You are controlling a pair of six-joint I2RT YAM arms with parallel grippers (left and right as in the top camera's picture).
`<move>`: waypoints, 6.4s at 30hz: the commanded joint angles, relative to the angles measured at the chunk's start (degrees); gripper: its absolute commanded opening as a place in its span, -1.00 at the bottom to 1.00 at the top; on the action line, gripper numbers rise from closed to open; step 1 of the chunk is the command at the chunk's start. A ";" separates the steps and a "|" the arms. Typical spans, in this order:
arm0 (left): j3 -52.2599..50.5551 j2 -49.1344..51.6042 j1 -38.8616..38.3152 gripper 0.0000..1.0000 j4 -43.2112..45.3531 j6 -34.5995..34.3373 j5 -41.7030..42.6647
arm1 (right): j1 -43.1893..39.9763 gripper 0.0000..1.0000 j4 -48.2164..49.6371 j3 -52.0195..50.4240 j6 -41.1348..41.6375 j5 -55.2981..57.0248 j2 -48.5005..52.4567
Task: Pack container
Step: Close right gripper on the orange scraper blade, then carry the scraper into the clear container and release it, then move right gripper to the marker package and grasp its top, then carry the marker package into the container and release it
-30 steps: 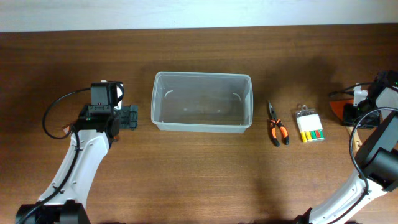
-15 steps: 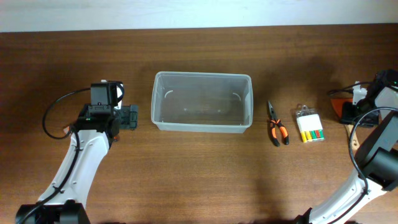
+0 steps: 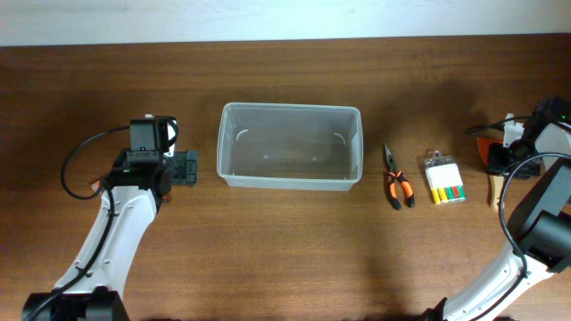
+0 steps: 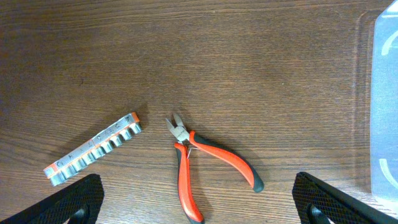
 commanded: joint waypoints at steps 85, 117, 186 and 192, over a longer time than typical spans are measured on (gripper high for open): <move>1.03 0.37 -0.17 0.98 -0.02 0.94 0.44 | 58.16 0.97 -32.15 47.91 -30.16 -6.10 16.11; 1.03 0.37 -0.17 0.98 -0.02 0.94 0.44 | 20.98 0.87 -43.54 42.97 13.31 -3.93 -7.61; 1.03 0.37 -0.17 0.98 -0.02 0.94 0.44 | 17.03 0.04 -20.17 8.55 13.11 -10.78 -11.63; 1.03 0.37 -0.17 0.98 -0.02 0.94 0.44 | 25.62 -0.01 -27.91 24.44 13.07 -13.88 -17.49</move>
